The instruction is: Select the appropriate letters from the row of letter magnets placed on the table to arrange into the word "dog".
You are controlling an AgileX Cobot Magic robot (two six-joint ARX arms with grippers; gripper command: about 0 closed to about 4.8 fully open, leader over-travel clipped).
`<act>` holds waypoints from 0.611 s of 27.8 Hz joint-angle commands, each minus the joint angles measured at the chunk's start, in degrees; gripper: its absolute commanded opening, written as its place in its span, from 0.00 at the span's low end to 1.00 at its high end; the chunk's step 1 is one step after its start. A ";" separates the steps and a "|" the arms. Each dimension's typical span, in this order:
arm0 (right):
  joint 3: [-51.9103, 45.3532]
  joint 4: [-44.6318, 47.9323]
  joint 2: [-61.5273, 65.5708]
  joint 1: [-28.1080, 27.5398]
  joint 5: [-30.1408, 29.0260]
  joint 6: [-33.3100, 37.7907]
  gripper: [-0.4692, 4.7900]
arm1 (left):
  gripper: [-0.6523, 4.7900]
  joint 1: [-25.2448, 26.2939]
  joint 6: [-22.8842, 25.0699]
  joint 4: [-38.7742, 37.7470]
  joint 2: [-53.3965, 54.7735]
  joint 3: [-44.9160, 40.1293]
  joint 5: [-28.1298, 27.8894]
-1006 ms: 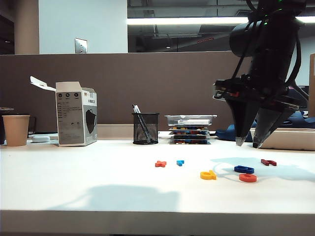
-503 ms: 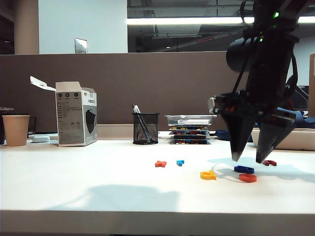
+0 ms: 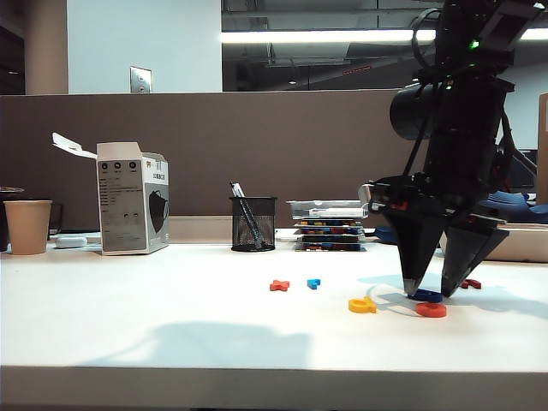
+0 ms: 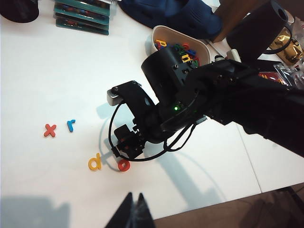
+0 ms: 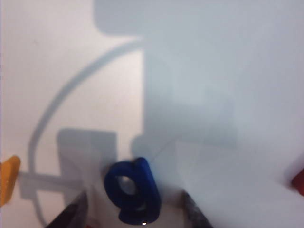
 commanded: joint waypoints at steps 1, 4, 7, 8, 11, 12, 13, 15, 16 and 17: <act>0.02 -0.28 0.83 0.17 0.07 -0.17 0.58 | 0.11 0.07 0.09 0.31 -0.15 0.11 -0.20; -0.15 -1.20 1.53 0.42 1.55 -0.13 0.58 | 0.11 0.07 0.11 0.31 -0.15 0.11 -0.20; -0.35 -2.01 2.32 1.46 4.42 -0.13 0.58 | 0.11 0.09 0.11 0.28 -0.13 0.11 -0.20; -0.50 -2.01 2.32 1.57 5.38 -0.11 0.58 | 0.11 0.09 0.09 0.31 -0.13 0.11 -0.20; -0.87 -1.81 2.32 1.57 6.38 -0.04 0.47 | 0.11 0.09 0.09 0.31 -0.13 0.11 -0.20; -0.92 -1.90 2.32 1.57 6.56 -0.02 0.44 | 0.11 0.07 0.09 0.31 -0.13 0.11 -0.20; -1.05 -1.86 2.32 1.57 6.56 -0.02 0.43 | 0.11 0.07 0.09 0.31 -0.13 0.11 -0.17; -1.29 -1.44 2.34 1.60 6.56 0.79 0.42 | 0.11 0.07 0.09 0.31 -0.13 0.11 -0.17; -1.29 -1.42 2.38 1.60 6.56 1.01 0.42 | 0.11 0.07 0.09 0.31 -0.13 0.11 -0.20; -1.29 -1.40 2.40 1.57 6.62 1.01 0.35 | 0.11 0.09 0.09 0.31 -0.13 0.11 -0.20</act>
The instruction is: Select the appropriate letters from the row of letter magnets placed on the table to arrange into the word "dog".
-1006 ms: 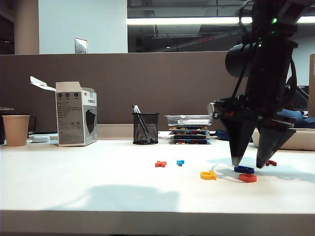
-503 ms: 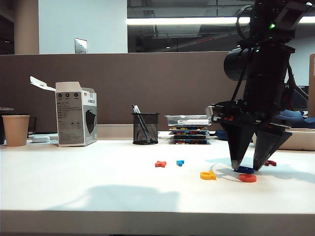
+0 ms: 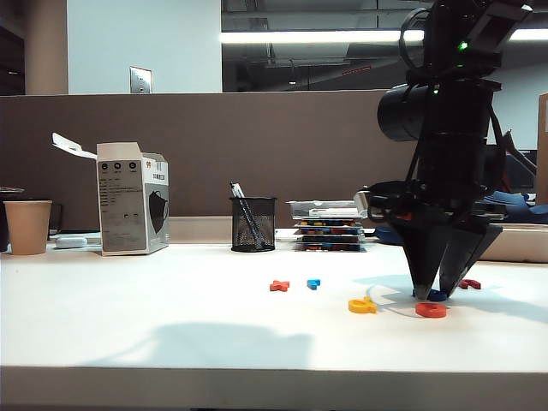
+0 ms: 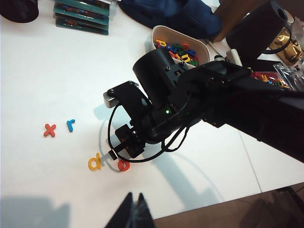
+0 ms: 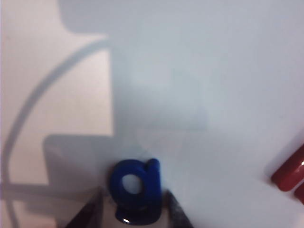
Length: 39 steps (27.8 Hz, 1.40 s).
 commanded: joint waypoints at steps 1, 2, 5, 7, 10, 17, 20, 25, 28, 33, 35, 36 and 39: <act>-1.29 -1.46 1.49 -0.07 0.63 0.92 0.32 | 0.11 0.07 0.09 0.31 -0.13 0.11 -0.20; -1.29 -1.49 1.49 -0.07 1.20 0.92 0.29 | 0.11 0.07 0.09 0.31 -0.13 0.11 -0.20; -1.29 -1.73 1.49 -0.07 2.62 1.16 0.29 | 0.11 0.07 0.09 0.31 -0.13 0.11 -0.17; -1.29 -2.58 1.49 -0.07 2.62 1.49 0.29 | 0.11 0.07 0.09 0.31 -0.13 0.11 -0.20; -1.29 -4.70 1.46 -0.09 2.56 2.43 0.29 | 0.11 0.07 0.09 0.31 -0.13 0.11 -0.20; -1.31 -7.82 0.90 -0.09 2.19 2.86 0.29 | 0.11 0.07 0.09 0.31 -0.13 0.11 -0.20; -1.92 -9.01 0.66 -0.22 2.19 2.89 0.29 | 0.11 0.04 0.09 0.31 -0.13 0.11 -0.20; -7.41 -6.14 -2.14 -0.72 2.19 4.11 0.29 | 0.11 0.04 0.09 0.31 -0.13 0.11 -0.17; -8.31 -5.84 -2.95 -1.31 1.99 4.48 0.29 | 0.11 0.04 0.09 0.31 -0.13 0.11 -0.20; -8.35 -5.64 -2.97 -1.53 1.92 12.61 0.29 | 0.11 0.04 0.09 0.31 -0.13 0.11 -0.20; -8.37 -6.45 -2.97 -1.51 1.99 12.96 0.29 | 0.11 0.04 0.09 0.31 -0.13 0.11 -0.20; -8.37 -6.73 -2.97 -1.51 1.99 12.96 0.29 | 0.11 0.04 0.09 0.31 -0.13 0.11 -0.20; -8.37 -7.32 -3.04 -1.51 1.99 13.16 0.29 | 0.11 0.04 0.09 0.31 -0.13 0.11 -0.20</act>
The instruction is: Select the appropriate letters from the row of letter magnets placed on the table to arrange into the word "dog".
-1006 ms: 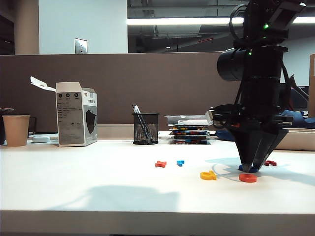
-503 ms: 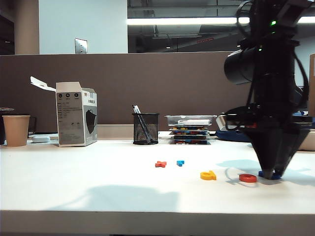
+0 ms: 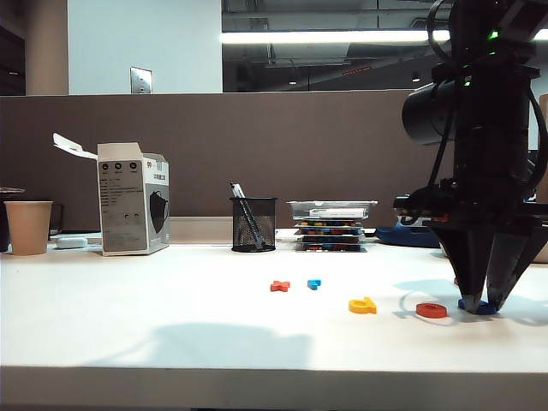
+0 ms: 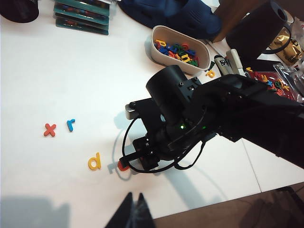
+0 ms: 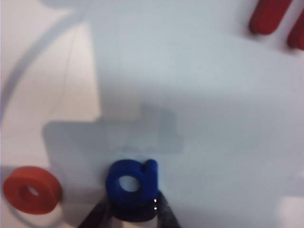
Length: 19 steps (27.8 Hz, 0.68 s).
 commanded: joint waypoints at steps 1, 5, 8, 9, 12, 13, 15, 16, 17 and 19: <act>-1.46 -3.17 1.49 -0.11 0.70 0.98 0.30 | 0.11 0.07 0.09 0.31 -0.13 0.11 -0.20; -1.46 -3.39 1.33 -0.13 0.72 1.86 0.37 | 0.11 0.07 0.09 0.31 -0.13 0.11 -0.20; -1.42 -2.99 0.11 -0.13 1.16 1.92 0.37 | 0.11 0.07 0.09 0.31 -0.13 0.11 -0.17; -1.42 -2.82 -0.37 -0.17 1.33 1.92 0.37 | 0.11 0.07 0.09 0.31 -0.13 0.11 -0.20; -1.36 -2.49 -2.62 -0.17 1.11 1.92 0.37 | 0.11 0.07 0.09 0.31 -0.13 0.11 -0.20; -1.36 -2.56 -3.04 -0.17 1.11 1.92 0.37 | 0.11 0.07 0.09 0.31 -0.13 0.11 -0.20; -1.33 -2.82 -4.35 -0.17 0.70 1.90 0.37 | 0.11 0.07 0.09 0.31 -0.13 0.09 -0.20; -1.16 -3.39 -5.27 -0.17 0.70 1.86 0.37 | 0.11 0.07 0.09 0.31 -0.13 0.11 -0.20; -1.01 -3.69 -5.68 -0.17 0.70 1.86 0.37 | 0.11 0.09 0.09 0.31 -0.13 0.11 -0.20; -0.76 -3.48 -6.95 -0.17 1.33 1.84 0.37 | 0.11 0.09 0.09 0.31 -0.13 0.11 -0.20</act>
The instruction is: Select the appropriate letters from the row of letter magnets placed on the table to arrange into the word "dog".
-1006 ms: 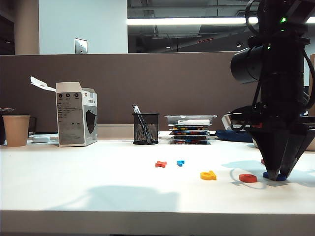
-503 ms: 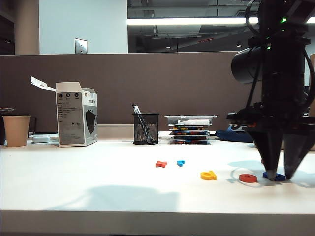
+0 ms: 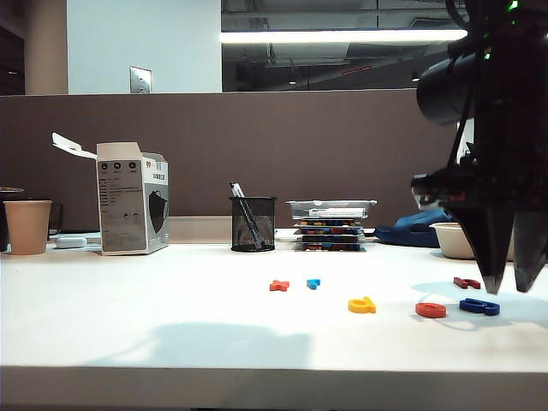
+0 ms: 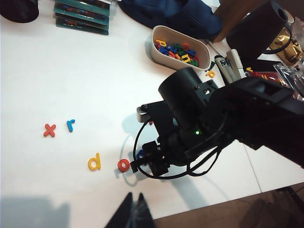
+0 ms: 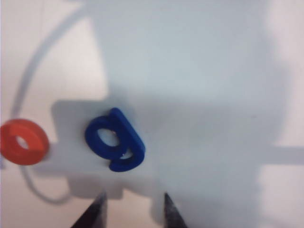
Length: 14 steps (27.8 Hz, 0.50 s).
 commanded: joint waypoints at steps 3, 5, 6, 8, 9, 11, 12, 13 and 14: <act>0.24 3.26 -1.22 -0.28 3.67 0.13 0.37 | 0.11 0.04 0.09 0.31 -0.13 0.09 -0.17; 0.24 5.42 -1.14 -0.92 5.22 0.15 0.37 | 0.11 0.07 0.09 0.31 -0.13 0.09 -0.20; 0.24 5.95 -1.11 -0.98 5.92 0.15 0.37 | 0.11 0.07 0.09 0.31 -0.13 0.09 -0.20; 0.24 6.43 -1.11 -1.77 6.08 0.15 0.37 | 0.11 0.07 0.09 0.31 -0.15 0.11 -0.20; 0.22 6.51 -1.11 -2.12 6.10 0.15 0.37 | 0.11 0.07 0.09 0.31 -0.13 0.09 -0.20; 0.15 6.49 -1.09 -2.23 6.10 0.09 0.37 | 0.11 0.07 0.09 0.31 -0.13 0.09 -0.17; 0.13 6.47 -1.09 -2.25 6.12 -0.02 0.37 | 0.11 0.07 0.09 0.31 -0.13 0.09 -0.20; 0.13 6.47 -1.09 -2.25 6.10 -0.04 0.37 | 0.11 0.07 0.09 0.31 -0.13 0.09 -0.20; 0.09 6.60 -1.09 -2.25 6.10 -0.13 0.37 | 0.11 0.07 0.09 0.31 -0.13 0.09 -0.20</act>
